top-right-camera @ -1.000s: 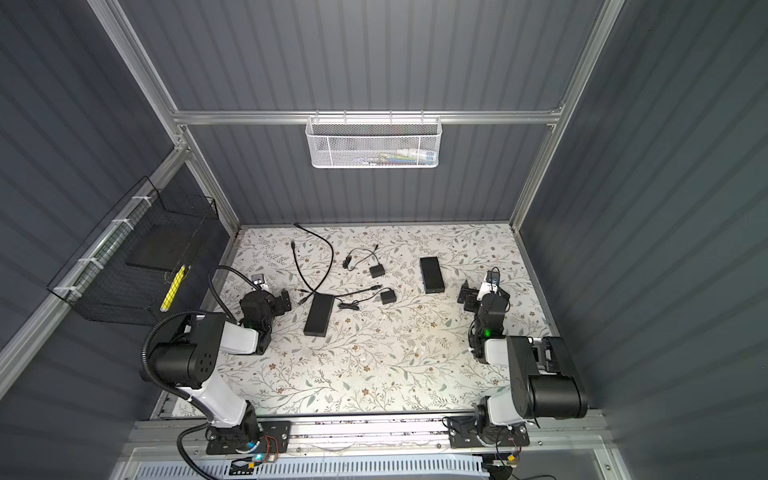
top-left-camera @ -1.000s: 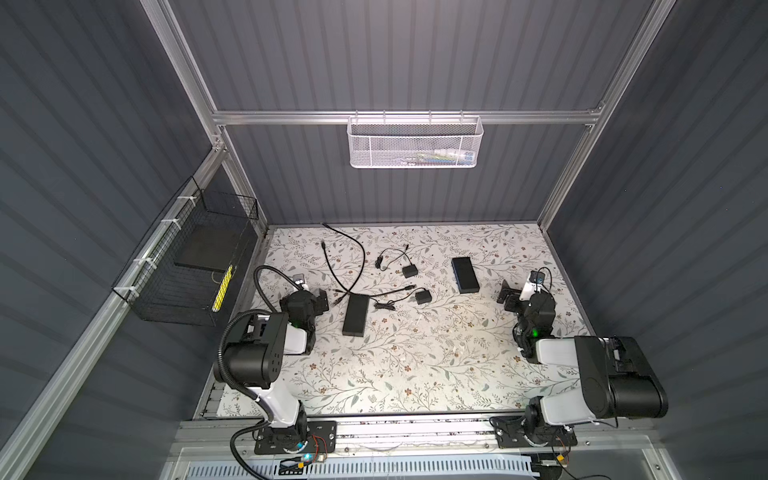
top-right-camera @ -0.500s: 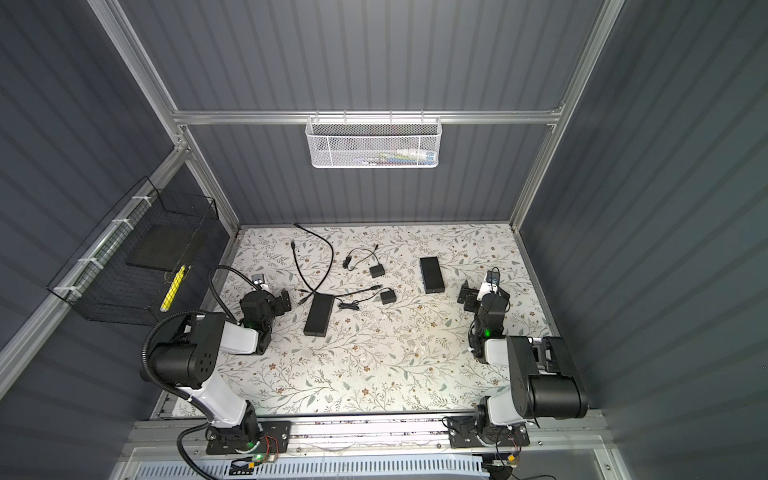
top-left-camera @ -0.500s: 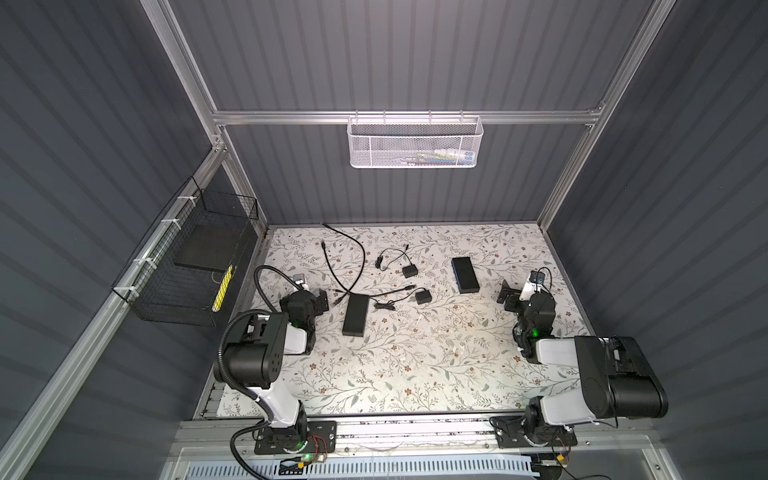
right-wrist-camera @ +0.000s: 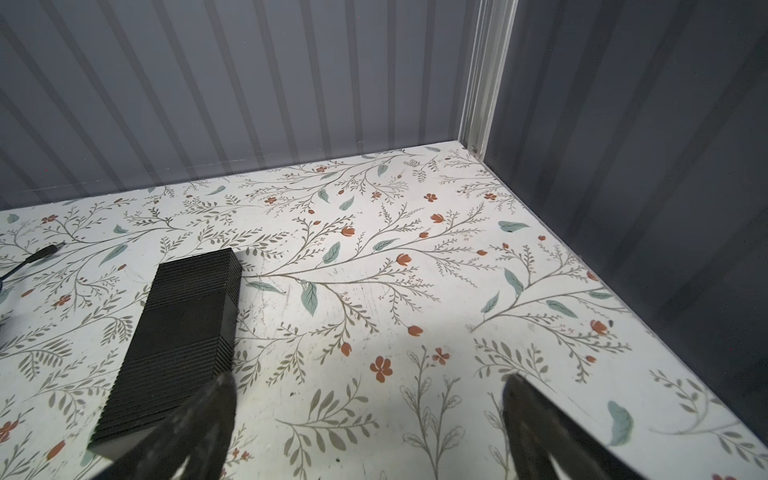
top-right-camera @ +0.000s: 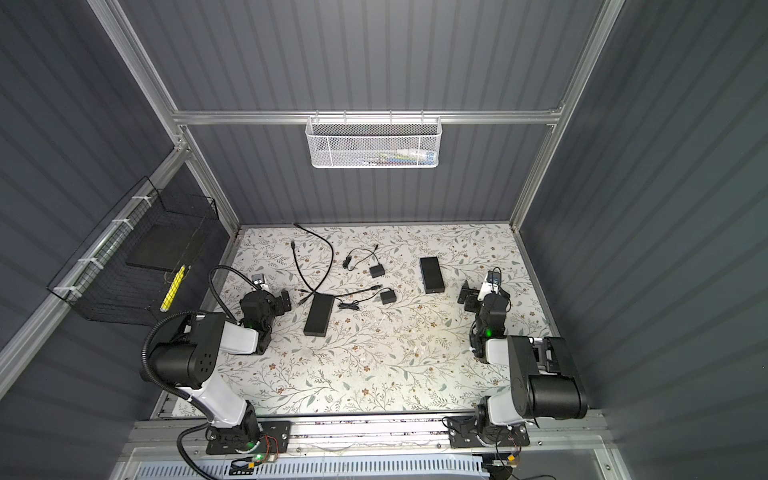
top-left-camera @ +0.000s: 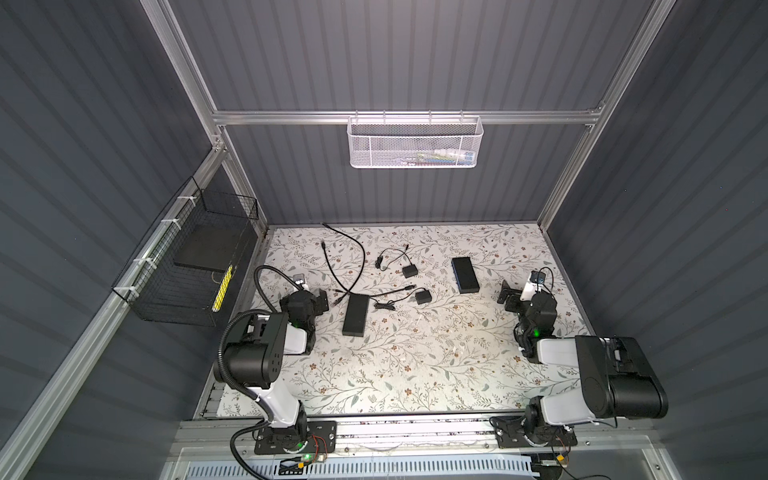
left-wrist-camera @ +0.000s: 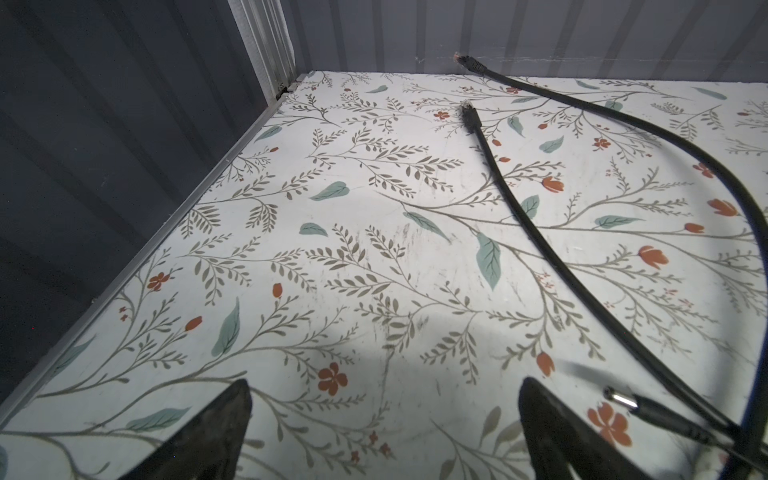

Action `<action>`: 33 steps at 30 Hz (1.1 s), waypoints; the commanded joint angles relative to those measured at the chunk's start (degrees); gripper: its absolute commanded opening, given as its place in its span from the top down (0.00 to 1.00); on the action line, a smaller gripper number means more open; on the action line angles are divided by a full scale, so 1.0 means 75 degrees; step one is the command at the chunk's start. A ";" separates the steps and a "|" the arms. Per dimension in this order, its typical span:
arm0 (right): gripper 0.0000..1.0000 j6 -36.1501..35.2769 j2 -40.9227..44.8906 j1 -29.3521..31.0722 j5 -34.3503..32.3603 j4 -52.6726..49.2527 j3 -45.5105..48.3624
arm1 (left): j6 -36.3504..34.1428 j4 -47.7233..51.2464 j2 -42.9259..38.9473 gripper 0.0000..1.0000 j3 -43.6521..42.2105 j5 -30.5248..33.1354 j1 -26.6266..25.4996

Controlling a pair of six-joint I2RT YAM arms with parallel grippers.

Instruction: Insert the plug into the switch port

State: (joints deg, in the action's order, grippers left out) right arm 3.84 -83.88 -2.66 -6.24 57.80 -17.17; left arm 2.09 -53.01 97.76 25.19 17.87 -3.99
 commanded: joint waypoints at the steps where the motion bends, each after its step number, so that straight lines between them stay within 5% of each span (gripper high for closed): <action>1: 0.02 0.0051 0.0010 -0.0044 0.0111 -0.0136 -0.0157 | -0.0089 -0.0097 0.0067 0.00 0.0121 -0.0102 -0.0029; 5: 0.10 0.0056 0.0037 -0.0044 0.0123 -0.0136 -0.0136 | -0.0104 -0.0240 -0.0074 0.00 0.0054 0.0034 -0.0033; 7: 0.15 0.0039 0.0062 -0.0044 0.0094 -0.0031 -0.0102 | 0.0090 0.0730 -0.0709 0.00 0.0234 0.0283 -0.0020; 11: 0.18 -0.0043 0.1476 0.0223 -0.0508 -0.3395 -0.1325 | 0.0798 0.3800 -0.1893 0.03 0.1420 0.1492 -0.0031; 16: 0.21 0.0242 0.1971 0.1237 -0.1156 -0.6323 -0.3312 | 0.1948 0.5984 -0.3011 0.08 0.2252 0.1214 -0.0175; 24: 0.27 0.1788 -0.0363 0.3300 -0.1554 -0.7795 -0.6006 | 0.2408 0.8166 -0.3949 0.12 0.2824 0.0275 -0.1304; 33: 0.34 0.2430 -0.3570 0.4427 -0.1584 -0.8686 -0.9316 | 0.2956 0.9395 -0.5293 0.13 0.2608 -0.0799 -0.1419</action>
State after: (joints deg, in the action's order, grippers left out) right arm 19.03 -107.46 28.93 -17.17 -3.05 -81.43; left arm 22.39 11.66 60.62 44.64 14.66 -14.70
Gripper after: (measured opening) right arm 0.664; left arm 0.868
